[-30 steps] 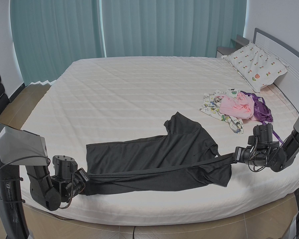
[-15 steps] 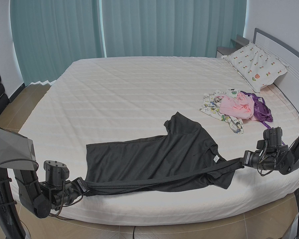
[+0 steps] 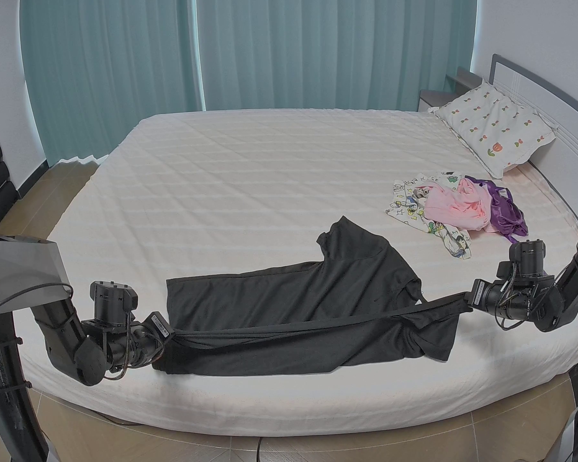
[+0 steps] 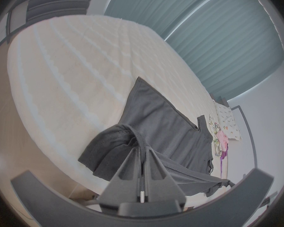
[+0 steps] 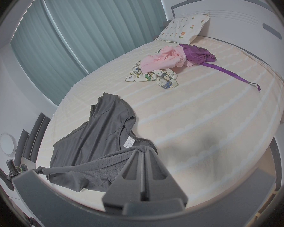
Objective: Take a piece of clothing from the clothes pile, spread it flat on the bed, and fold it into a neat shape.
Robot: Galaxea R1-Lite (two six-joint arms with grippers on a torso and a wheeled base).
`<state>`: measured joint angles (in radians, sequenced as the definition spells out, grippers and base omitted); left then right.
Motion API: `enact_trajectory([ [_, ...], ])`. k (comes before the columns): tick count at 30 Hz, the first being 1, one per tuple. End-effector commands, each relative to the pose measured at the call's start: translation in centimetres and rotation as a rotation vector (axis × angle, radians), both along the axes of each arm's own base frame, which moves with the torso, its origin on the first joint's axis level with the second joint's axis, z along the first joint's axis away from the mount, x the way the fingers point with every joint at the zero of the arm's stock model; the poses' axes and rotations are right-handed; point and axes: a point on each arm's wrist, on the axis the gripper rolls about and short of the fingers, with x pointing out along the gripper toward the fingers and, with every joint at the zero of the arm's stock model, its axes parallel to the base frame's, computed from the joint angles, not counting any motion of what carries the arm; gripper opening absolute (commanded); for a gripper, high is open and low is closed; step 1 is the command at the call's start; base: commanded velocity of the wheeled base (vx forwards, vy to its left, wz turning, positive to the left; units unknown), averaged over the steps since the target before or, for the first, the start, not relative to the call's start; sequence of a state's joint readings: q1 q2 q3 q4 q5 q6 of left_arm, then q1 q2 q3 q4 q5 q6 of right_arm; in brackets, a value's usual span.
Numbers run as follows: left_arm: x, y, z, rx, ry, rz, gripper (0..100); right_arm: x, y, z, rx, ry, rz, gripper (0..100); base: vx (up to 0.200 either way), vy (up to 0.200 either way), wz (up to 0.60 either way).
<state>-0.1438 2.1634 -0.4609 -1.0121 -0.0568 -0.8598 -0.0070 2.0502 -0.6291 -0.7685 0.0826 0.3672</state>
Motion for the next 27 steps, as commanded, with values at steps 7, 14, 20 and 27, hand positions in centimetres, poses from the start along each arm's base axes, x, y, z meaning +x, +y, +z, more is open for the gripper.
enact_trajectory([
  [7, 0.7, 0.5, 0.7, -0.091, 0.093, -0.008, 100, 0.3, 0.2, -2.3, 0.041, 0.06, -0.019, 0, 0.0, 0.0, 0.0],
  [14, 0.8, 0.8, 1.0, -0.1, 0.137, -0.006, 100, 0.1, 0.2, -3.5, 0.041, 0.049, -0.021, 0, 0.0, 0.0, 0.0],
  [20, 0.8, 0.6, 0.8, -0.101, 0.14, -0.015, 100, 0.0, 0.2, -4.7, 0.041, 0.031, -0.021, 0, 0.0, 0.0, 0.0],
  [27, 0.9, -3.6, 0.9, -0.066, 0.121, -0.13, 100, -0.6, 0.7, -4.8, 0.077, 0.015, -0.027, 0, 0.0, 0.0, 0.0],
])
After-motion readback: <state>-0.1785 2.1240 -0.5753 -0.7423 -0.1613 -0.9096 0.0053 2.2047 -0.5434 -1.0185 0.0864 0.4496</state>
